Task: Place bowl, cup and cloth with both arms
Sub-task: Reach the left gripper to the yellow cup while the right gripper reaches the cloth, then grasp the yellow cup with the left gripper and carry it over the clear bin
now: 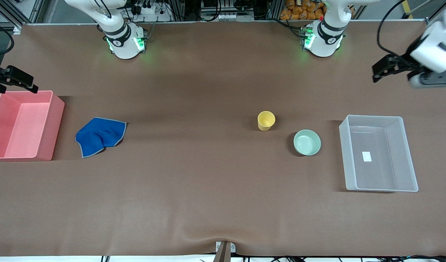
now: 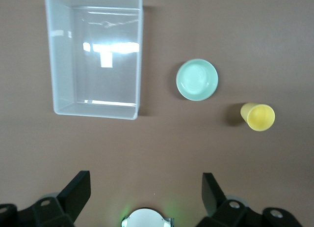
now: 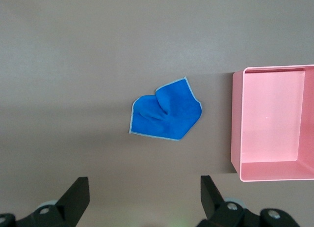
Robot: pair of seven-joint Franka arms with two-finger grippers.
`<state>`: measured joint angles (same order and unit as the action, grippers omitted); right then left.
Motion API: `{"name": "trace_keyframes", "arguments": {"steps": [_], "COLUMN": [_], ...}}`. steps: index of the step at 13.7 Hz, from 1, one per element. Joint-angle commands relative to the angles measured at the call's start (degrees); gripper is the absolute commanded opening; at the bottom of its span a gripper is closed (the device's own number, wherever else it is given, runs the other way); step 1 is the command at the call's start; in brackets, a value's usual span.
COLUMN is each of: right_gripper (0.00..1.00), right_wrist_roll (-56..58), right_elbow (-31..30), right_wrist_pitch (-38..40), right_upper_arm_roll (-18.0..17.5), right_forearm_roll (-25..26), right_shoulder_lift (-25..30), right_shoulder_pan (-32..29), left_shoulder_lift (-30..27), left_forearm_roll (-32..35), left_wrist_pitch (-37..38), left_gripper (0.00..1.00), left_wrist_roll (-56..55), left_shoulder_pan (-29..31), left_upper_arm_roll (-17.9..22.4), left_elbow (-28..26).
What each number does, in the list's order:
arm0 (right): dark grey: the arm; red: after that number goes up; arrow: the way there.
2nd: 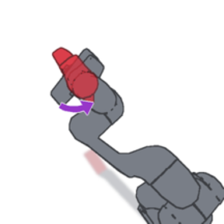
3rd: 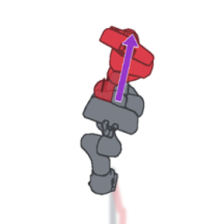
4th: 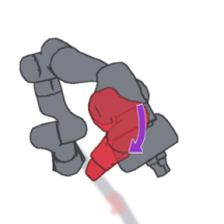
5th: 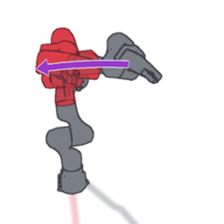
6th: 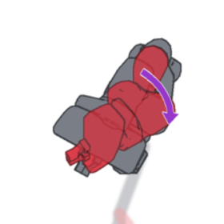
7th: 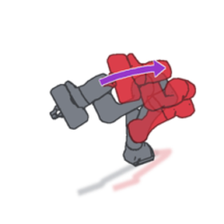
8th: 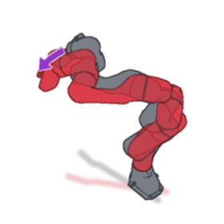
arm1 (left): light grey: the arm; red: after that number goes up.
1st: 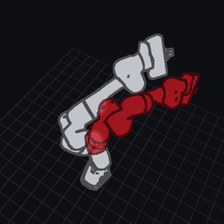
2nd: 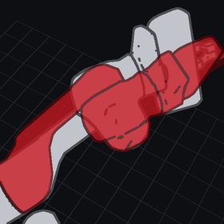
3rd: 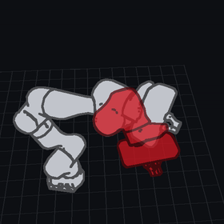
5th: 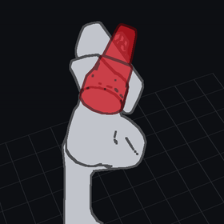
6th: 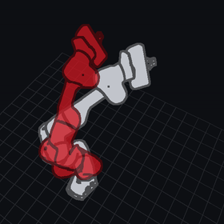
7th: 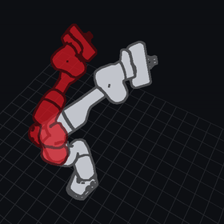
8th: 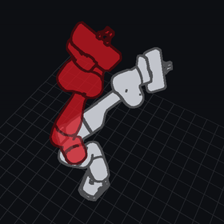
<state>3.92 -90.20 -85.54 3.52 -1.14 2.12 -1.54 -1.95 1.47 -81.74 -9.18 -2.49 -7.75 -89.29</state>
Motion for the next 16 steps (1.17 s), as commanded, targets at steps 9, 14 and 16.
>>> {"name": "trace_keyframes", "arguments": {"steps": [9,14,16], "right_gripper": [1.00,1.00,1.00], "right_wrist_roll": [-0.23,-0.23,-0.32], "right_elbow": [1.52,1.52,1.43], "right_wrist_pitch": [2.83,3.63,5.37], "right_upper_arm_roll": [-0.01,0.08,0.08], "right_forearm_roll": [-0.80,-0.80,-0.71], "right_shoulder_lift": [-5.36,-8.01,-10.37], "right_shoulder_pan": [-0.30,-0.22,-0.13], "left_shoulder_lift": [2.28,10.45,14.23], "left_forearm_roll": [-0.85,-0.85,-0.41], "left_wrist_pitch": [-33.72,-53.59,-57.38], "left_gripper": [1.00,1.00,1.00], "left_wrist_roll": [-16.56,-25.52,-28.59], "left_shoulder_pan": [-0.85,-2.25,-3.75], "left_upper_arm_roll": [-17.20,-18.35,-18.35], "left_elbow": [-30.22,-38.07,-37.80]}}
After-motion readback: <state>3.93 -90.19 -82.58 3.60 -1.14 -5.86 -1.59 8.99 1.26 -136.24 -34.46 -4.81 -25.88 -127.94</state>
